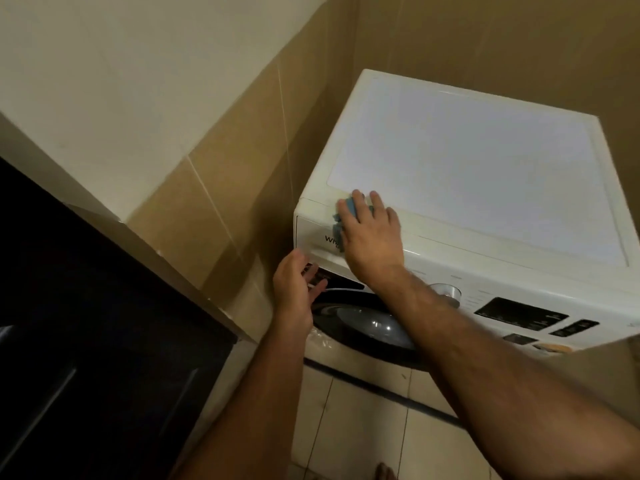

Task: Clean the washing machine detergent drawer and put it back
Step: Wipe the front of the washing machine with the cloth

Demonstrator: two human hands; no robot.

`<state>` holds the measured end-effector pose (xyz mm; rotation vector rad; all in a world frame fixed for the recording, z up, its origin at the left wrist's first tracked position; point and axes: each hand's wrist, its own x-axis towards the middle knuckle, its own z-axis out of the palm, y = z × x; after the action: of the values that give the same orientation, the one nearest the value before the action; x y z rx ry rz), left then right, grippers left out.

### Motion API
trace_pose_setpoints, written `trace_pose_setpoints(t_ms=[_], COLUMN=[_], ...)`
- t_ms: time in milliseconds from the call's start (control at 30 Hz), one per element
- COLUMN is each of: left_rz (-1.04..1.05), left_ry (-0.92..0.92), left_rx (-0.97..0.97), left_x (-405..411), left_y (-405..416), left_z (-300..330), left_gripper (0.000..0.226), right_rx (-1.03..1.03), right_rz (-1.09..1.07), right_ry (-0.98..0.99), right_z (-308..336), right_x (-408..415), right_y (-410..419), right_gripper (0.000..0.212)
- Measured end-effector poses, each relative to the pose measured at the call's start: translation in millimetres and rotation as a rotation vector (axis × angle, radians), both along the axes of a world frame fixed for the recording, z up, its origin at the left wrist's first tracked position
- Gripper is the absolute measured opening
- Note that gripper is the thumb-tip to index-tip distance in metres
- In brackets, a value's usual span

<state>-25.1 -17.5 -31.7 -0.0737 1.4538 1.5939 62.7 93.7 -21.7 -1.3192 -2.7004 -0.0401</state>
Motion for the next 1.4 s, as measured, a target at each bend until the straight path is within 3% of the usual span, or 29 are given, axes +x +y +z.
trace_pose_setpoints(t_ms=[267,433,600,667,767,867,933,1100,1233,1400], left_rz=[0.049,0.111,0.133,0.131,0.116,0.124,0.126,0.157,0.170,0.207], left_ry=[-0.046,-0.079,-0.130,-0.136,-0.148,-0.139,-0.137,-0.166,-0.146,-0.230], left_rx=[0.063,0.046,0.058,0.046,0.037,0.042,0.050,0.067,0.098,0.162], left_x=[-25,-21,-11,-8,-5,-7,-9,-19,-25,-21], left_y=[15,15,13,11,11,13,15,14,9,12], left_z=[-14,-19,-29,-31,-30,-31,-32,-42,-56,-72], left_gripper=[0.041,0.049,0.049,0.050,0.050,0.051,0.053,0.056,0.060,0.063], right_rx=[0.058,0.160,0.126,0.088,0.058,0.077,0.118,0.167,0.312,0.363], right_rz=[0.263,0.475,0.633,0.579,0.320,0.086,0.048,0.248,0.482,0.708], right_ry=[-0.041,-0.142,-0.154,-0.047,0.018,0.033,0.004,-0.072,-0.216,-0.532], right_z=[-4,-8,2,1,-8,-11,-9,-14,-23,-54], right_x=[-87,-77,-20,21,67,57,27,-59,-75,-66], right_y=[8,11,28,32,27,16,12,9,9,-9], right_gripper=[0.043,0.049,0.050,0.051,0.065,0.066,0.065,0.067,0.063,0.035])
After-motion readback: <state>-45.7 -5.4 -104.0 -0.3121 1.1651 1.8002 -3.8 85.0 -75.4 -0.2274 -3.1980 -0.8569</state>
